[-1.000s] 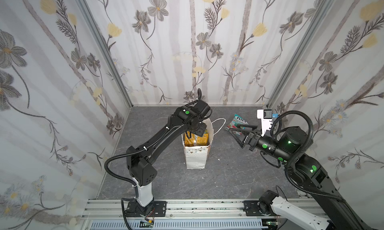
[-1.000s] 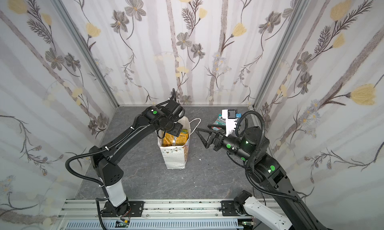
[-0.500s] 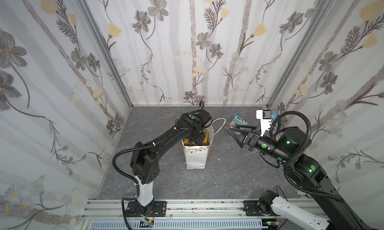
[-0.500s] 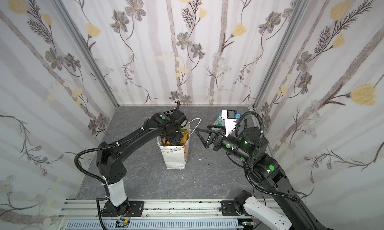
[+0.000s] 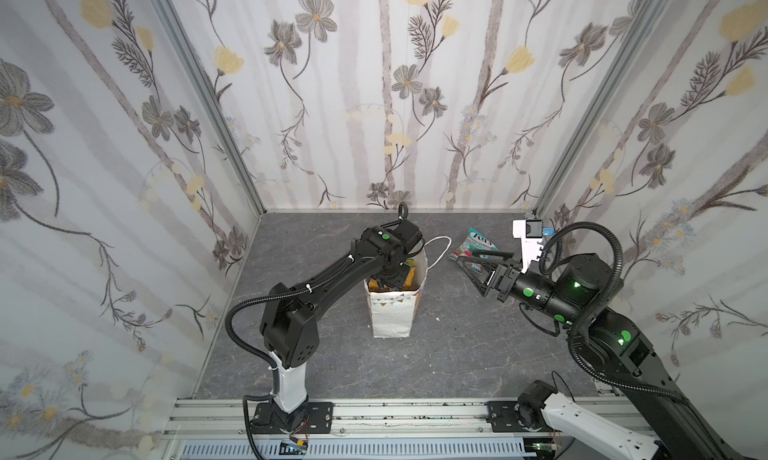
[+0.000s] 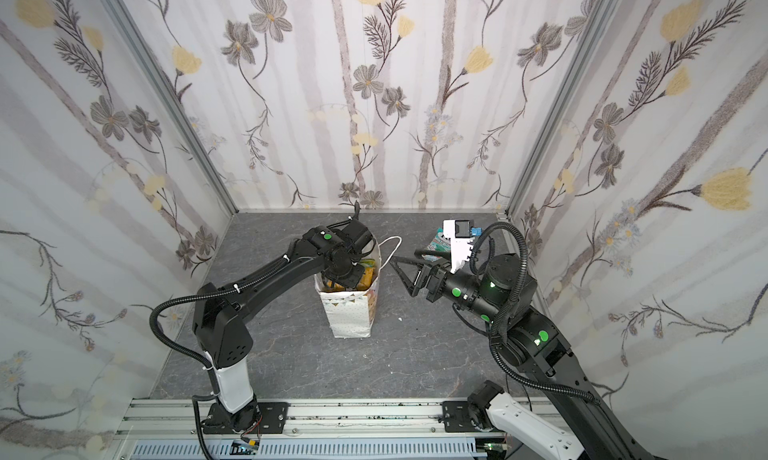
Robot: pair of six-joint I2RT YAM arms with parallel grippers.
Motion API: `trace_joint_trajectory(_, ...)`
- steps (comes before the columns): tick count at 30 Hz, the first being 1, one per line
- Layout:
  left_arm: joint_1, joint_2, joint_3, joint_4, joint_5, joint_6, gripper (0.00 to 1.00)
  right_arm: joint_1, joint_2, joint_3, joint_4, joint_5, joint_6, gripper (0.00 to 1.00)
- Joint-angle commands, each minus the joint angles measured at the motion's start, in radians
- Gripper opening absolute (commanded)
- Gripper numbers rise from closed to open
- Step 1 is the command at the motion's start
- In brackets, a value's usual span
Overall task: Take the snacks out of the paper bag
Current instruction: 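Lower the left gripper into the bag and grasp the yellow snack bag, then lift the yellow snack bag out with the left gripper while the right approaches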
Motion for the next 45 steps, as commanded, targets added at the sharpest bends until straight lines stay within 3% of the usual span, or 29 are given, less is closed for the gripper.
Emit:
trace_joint_trajectory(1,0.001,-0.018,0.008,0.004,0.023,-0.010,0.08,0.001,0.002,0.001,0.045,0.004,0.005,0.99)
trace_joint_trajectory(3,0.000,-0.035,0.010,0.013,0.041,-0.011,0.00,0.001,0.003,0.002,0.047,0.003,0.005,0.99)
trace_joint_trajectory(36,0.000,-0.257,0.104,0.071,-0.028,-0.013,0.00,0.001,-0.012,-0.006,0.045,0.026,0.008,0.99)
trace_joint_trajectory(45,0.000,-0.362,0.096,0.181,0.033,-0.026,0.00,0.000,-0.018,0.000,0.057,0.059,0.002,0.99)
